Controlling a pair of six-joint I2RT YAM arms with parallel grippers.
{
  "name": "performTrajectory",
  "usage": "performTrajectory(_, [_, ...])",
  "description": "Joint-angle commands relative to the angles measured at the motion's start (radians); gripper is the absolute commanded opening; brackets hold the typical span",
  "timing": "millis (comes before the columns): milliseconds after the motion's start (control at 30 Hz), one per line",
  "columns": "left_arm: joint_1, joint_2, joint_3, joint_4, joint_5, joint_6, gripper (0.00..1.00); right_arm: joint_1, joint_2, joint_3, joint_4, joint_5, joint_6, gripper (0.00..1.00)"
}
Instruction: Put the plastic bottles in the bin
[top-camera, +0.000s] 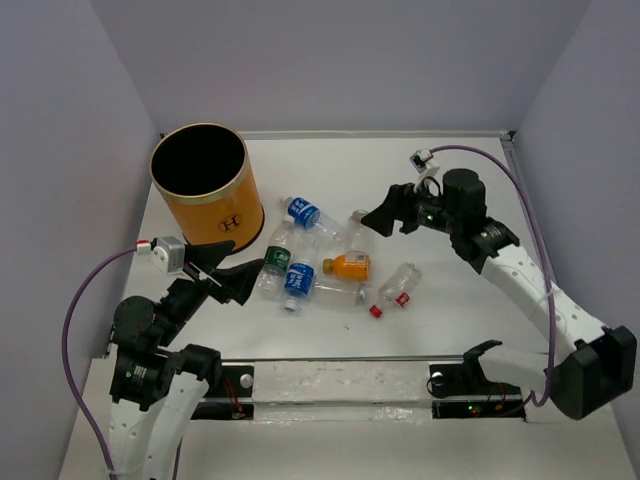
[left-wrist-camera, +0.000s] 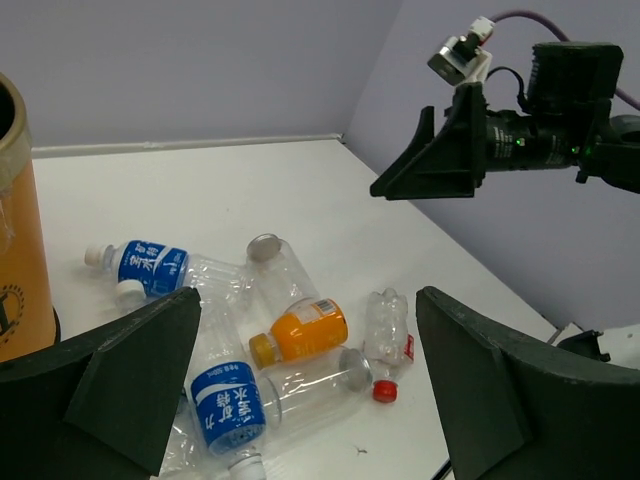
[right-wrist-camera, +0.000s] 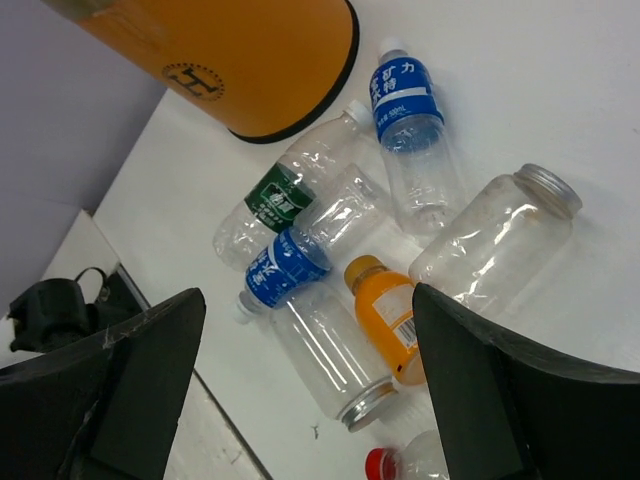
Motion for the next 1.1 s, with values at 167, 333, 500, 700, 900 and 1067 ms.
performTrajectory(167, [0.0,0.02,-0.009,0.033,-0.002,-0.001,0.99,0.142,0.376,0.385,-0.164,0.281,-0.284,0.79])
performTrajectory(333, [0.027,0.008,-0.015,0.04,-0.004,-0.004,0.99,0.197,0.56,0.546,-0.245,0.326,-0.37,0.89])
performTrajectory(500, [0.058,0.019,-0.019,0.045,0.001,-0.006,0.99,0.24,0.743,0.71,-0.299,0.304,-0.459,0.93])
performTrajectory(700, [0.058,0.016,-0.018,0.034,-0.03,-0.004,0.99,0.271,0.967,0.94,-0.327,0.326,-0.508,0.93])
performTrajectory(900, [0.06,0.019,-0.018,0.034,-0.036,-0.003,0.99,0.28,1.16,1.169,-0.394,0.346,-0.532,0.9])
performTrajectory(1067, [0.06,0.019,-0.018,0.036,-0.037,-0.003,0.99,0.28,1.257,1.254,-0.422,0.347,-0.533,0.88])
